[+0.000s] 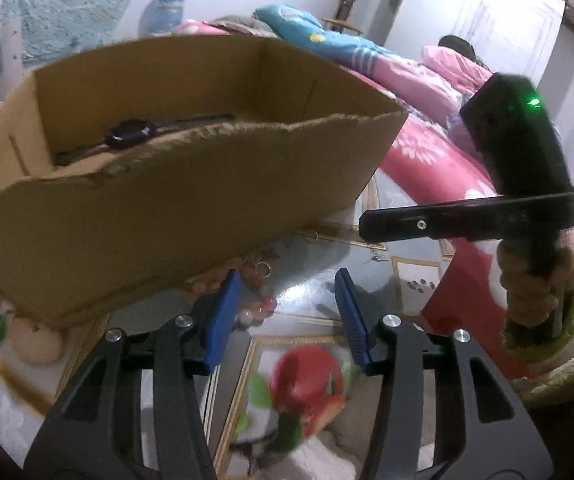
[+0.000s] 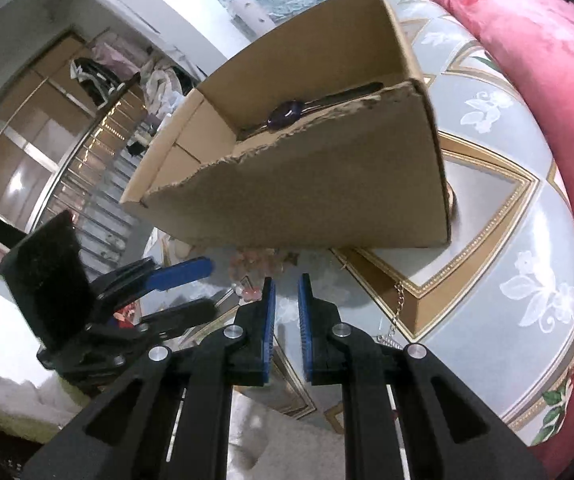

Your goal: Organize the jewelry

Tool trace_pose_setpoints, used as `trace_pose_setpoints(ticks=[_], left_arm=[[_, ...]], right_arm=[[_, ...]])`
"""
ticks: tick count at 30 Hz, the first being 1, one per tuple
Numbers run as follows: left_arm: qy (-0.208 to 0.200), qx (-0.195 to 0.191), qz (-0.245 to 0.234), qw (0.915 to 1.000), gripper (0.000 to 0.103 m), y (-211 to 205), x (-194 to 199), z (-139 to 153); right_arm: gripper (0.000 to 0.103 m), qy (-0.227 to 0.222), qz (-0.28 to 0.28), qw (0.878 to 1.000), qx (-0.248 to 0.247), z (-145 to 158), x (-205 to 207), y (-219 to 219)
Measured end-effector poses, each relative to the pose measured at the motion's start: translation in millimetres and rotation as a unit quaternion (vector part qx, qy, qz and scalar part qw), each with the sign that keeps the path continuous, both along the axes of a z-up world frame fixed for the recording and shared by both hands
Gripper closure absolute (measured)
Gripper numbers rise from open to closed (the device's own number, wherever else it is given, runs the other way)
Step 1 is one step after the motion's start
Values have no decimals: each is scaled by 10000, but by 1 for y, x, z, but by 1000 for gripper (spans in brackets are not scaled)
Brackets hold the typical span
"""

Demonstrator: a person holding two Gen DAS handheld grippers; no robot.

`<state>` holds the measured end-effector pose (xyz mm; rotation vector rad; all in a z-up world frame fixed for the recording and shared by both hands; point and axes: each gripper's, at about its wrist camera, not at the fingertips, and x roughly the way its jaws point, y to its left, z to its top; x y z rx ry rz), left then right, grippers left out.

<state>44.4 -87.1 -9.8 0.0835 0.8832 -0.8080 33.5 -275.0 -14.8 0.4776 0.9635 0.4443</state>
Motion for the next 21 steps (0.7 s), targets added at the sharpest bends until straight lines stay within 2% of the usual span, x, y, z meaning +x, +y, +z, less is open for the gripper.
trace_pose_setpoints(ticks=[5, 9, 16, 21], left_arm=[[464, 139, 8, 9988, 58, 3, 15, -20], [545, 188, 56, 9983, 58, 10, 13, -23], [487, 373, 376, 9974, 58, 36, 5, -21], [264, 426, 741, 9960, 56, 62, 0, -11]], right_arm=[[91, -38, 62, 10000, -36, -1, 4, 9], [91, -61, 62, 10000, -24, 1, 5, 10], [91, -200, 32, 9998, -10, 3, -1, 2], [91, -311, -49, 9995, 8, 9, -1, -2]])
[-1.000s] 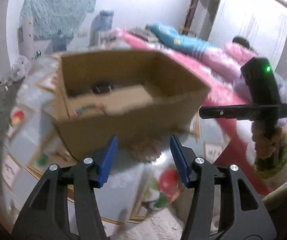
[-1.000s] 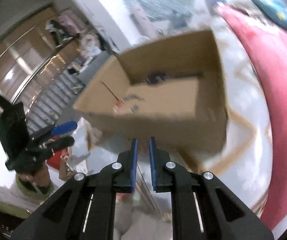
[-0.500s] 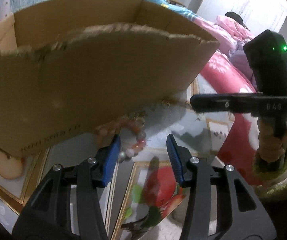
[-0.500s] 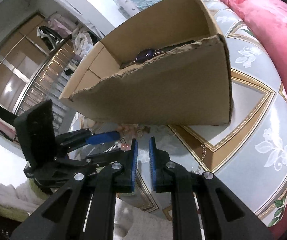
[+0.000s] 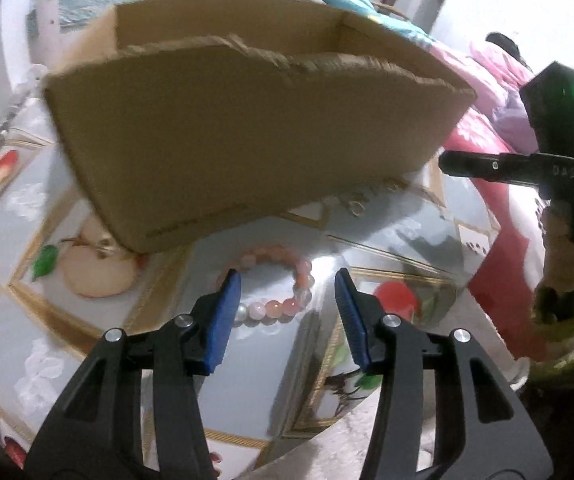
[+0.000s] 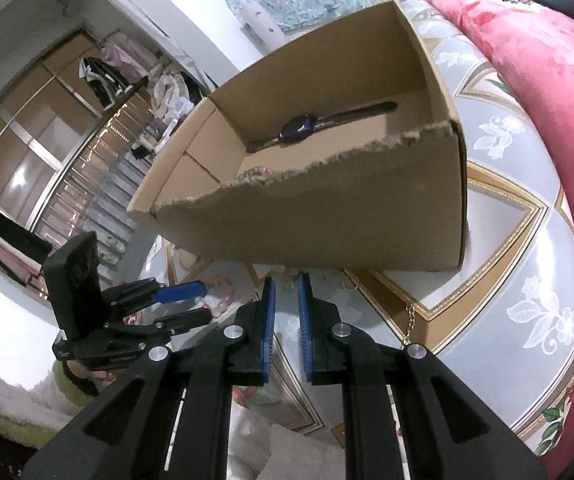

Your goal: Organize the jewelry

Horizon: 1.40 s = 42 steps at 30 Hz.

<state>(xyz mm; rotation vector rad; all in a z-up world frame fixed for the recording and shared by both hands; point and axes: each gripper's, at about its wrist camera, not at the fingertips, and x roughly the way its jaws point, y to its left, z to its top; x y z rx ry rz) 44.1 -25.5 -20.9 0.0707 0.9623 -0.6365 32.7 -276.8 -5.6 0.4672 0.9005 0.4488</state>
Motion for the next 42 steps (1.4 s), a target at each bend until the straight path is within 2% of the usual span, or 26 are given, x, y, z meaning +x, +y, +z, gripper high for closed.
trace_pose_setpoints(ticks=[8, 12, 20, 23, 24, 25, 28, 34, 37, 42], left_arm=[[-543, -520, 455, 9961, 56, 20, 13, 35], [-447, -820, 567, 9940, 56, 26, 26, 38], [-583, -795, 632, 9931, 56, 16, 32, 34], [-569, -798, 709, 9927, 55, 15, 33, 35], [-566, -782, 727, 9927, 55, 15, 33, 36], [-635, -765, 754, 9922, 53, 14, 31, 37], [-674, -765, 661, 9926, 49, 9, 23, 40], [-542, -553, 101, 9969, 40, -26, -8, 30], [-607, -228, -179, 9977, 37, -51, -24, 20], [-595, 363, -248, 9973, 35, -80, -36, 0]], right_arm=[[91, -206, -302, 9993, 51, 12, 12, -13], [91, -213, -357, 9991, 105, 13, 20, -14], [91, -285, -422, 9986, 123, 11, 32, -15], [90, -292, -530, 9982, -8, 13, 30, -15], [87, -336, -574, 9977, -96, 15, 26, -15], [77, -412, -623, 9970, -202, 18, 18, -16], [57, -550, -726, 9945, -516, 24, -2, -17], [45, -410, -723, 9836, -1604, 12, -44, -6], [40, -252, -683, 9747, -2113, -2, -61, 7], [26, -76, -847, 9668, -2408, -13, -76, 12]])
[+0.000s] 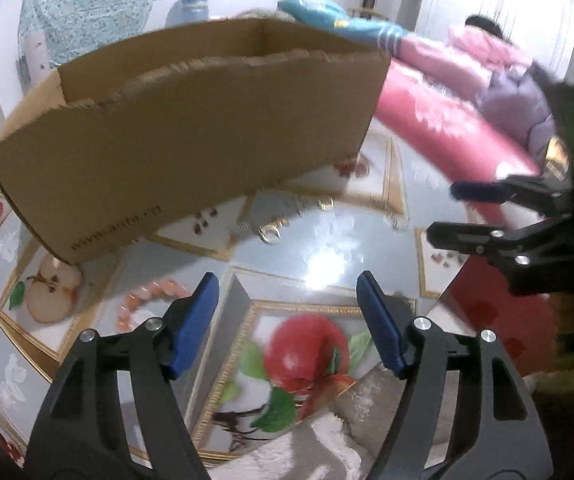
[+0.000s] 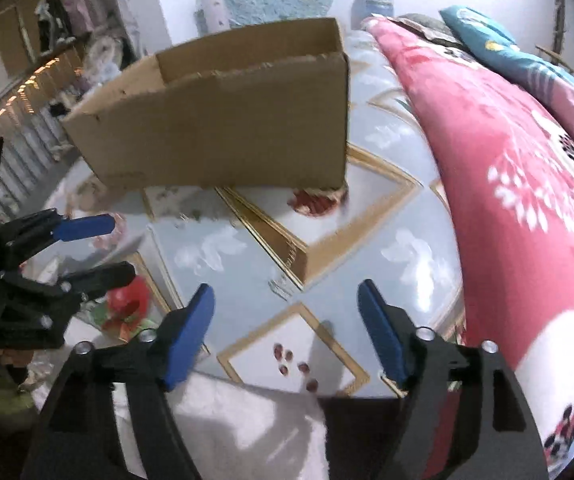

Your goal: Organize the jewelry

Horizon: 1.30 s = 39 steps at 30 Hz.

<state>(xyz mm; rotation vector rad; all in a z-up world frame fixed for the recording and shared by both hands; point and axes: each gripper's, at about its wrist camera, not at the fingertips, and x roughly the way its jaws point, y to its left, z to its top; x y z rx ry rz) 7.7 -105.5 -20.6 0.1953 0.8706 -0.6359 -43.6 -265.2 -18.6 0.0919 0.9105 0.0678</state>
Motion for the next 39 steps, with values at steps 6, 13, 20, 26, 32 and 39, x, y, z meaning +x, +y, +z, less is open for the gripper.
trace_pose_setpoints(ticks=[6, 13, 20, 26, 32, 39], left_arm=[[-47, 446, 50, 9990, 33, -14, -4, -14], [-192, 746, 87, 9970, 26, -24, 2, -14], [-29, 864, 167, 9961, 16, -33, 16, -19], [97, 915, 273, 9954, 8, -32, 23, -22], [102, 957, 182, 9952, 7, -35, 26, -23], [53, 926, 198, 9955, 7, -34, 26, -23]], right_arm=[[15, 85, -330, 9989, -310, -1, 5, -7], [7, 193, -837, 9934, -754, 8, 22, -19], [7, 48, -829, 9879, -1311, 17, 26, -17], [7, -559, -425, 9960, -555, 28, 17, -19], [7, -308, -496, 9959, -691, 18, 27, -21], [7, -322, -247, 9972, -625, 19, 30, -21]])
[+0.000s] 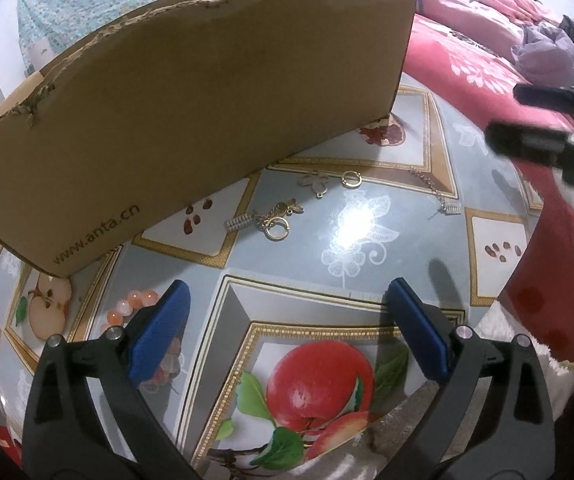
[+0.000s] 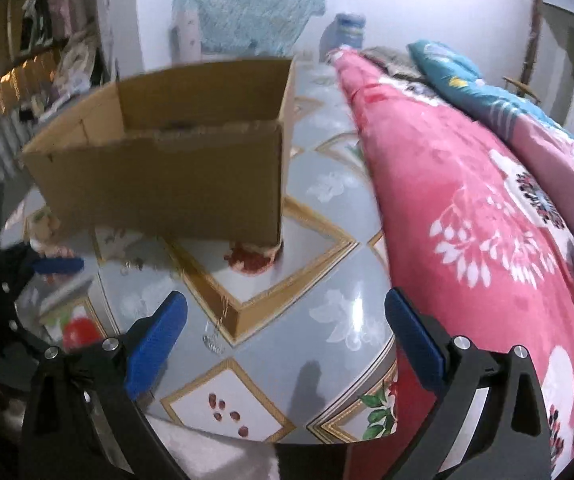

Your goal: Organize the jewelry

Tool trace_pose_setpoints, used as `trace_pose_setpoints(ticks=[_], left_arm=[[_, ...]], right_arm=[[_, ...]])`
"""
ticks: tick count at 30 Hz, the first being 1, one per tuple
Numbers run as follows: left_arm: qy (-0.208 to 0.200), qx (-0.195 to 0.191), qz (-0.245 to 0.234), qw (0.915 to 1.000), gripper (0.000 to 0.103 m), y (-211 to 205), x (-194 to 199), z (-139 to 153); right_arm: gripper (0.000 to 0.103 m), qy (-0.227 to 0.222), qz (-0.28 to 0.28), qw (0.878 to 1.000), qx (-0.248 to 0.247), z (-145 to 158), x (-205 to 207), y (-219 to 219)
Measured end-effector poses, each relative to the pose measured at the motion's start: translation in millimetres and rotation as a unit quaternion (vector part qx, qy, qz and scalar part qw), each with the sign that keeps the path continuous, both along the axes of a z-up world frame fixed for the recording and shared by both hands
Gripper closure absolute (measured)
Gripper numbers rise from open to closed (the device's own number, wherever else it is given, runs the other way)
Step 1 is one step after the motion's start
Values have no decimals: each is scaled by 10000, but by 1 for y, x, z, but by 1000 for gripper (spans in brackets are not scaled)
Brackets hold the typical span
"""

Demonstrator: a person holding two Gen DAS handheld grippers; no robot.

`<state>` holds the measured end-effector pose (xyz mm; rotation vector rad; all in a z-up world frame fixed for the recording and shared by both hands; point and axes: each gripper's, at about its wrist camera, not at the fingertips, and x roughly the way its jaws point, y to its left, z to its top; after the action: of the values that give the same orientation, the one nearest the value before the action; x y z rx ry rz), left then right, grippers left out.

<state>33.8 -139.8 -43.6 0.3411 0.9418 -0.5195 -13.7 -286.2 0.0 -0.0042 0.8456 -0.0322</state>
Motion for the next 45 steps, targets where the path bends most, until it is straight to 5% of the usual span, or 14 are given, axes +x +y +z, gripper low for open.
trace_pose_setpoints(ticks=[12, 23, 45], left_arm=[[257, 150, -8, 9996, 7, -7, 10, 0], [381, 243, -51, 9990, 7, -15, 17, -1], [268, -3, -75, 9996, 7, 2, 11, 3]], right_arm=[[7, -298, -98, 9995, -99, 7, -13, -1], [7, -358, 6, 9983, 453, 8, -23, -2], [34, -105, 47, 9961, 878, 2, -36, 1]])
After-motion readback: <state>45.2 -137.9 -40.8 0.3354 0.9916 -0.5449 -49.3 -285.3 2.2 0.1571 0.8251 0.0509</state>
